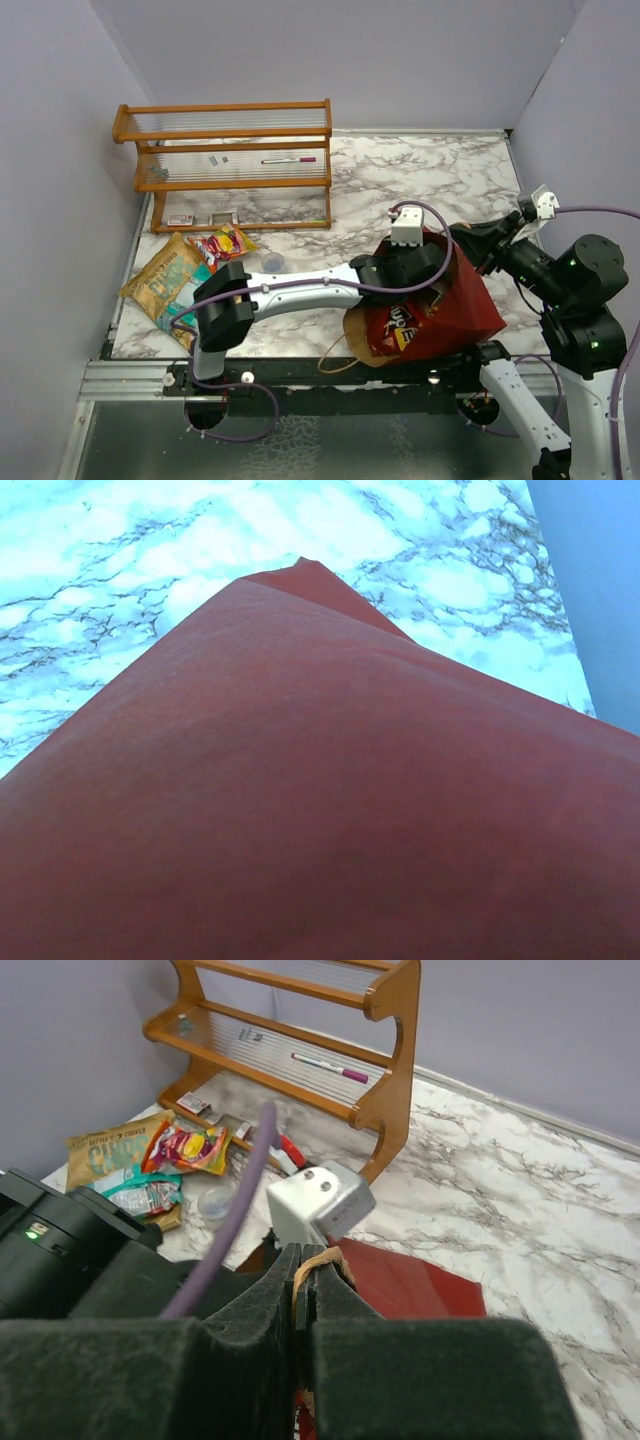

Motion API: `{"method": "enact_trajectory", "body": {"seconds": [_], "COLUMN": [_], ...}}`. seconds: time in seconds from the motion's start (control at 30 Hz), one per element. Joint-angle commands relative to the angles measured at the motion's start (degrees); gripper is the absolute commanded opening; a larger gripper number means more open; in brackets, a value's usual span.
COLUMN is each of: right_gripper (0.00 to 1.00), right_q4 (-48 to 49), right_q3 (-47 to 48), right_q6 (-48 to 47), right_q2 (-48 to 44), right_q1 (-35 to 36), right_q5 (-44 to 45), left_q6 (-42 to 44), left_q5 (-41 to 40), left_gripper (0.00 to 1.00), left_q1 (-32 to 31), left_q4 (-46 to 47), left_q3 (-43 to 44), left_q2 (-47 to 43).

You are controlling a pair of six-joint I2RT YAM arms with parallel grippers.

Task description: Take the snacks out of the paper bag

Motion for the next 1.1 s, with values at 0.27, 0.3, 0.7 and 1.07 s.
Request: {"method": "enact_trajectory", "body": {"seconds": [0.27, 0.3, 0.7, 1.07], "right_gripper": [0.02, 0.02, 0.02, 0.02], "right_q4": [2.80, 3.20, 5.42, 5.86], "right_q3": [-0.26, -0.34, -2.20, -2.38], "right_q6": [5.60, 6.28, 9.06, 8.36], "right_q2": [-3.51, -3.54, -3.11, -3.00], "right_q1": [0.10, 0.10, 0.10, 0.10], "right_q5": [13.12, 13.52, 13.81, 15.95], "left_q6": [8.59, 9.51, 19.17, 33.49], "left_q5": [13.53, 15.05, 29.08, 34.81], "left_gripper": [0.00, 0.00, 0.00, 0.00], "left_q1": [0.16, 0.17, 0.15, 0.13], "left_q4": [12.27, 13.19, 15.16, 10.68], "left_q3": [-11.36, -11.59, -5.98, -1.76], "left_q2": [-24.14, -25.36, -34.35, -48.24]}}
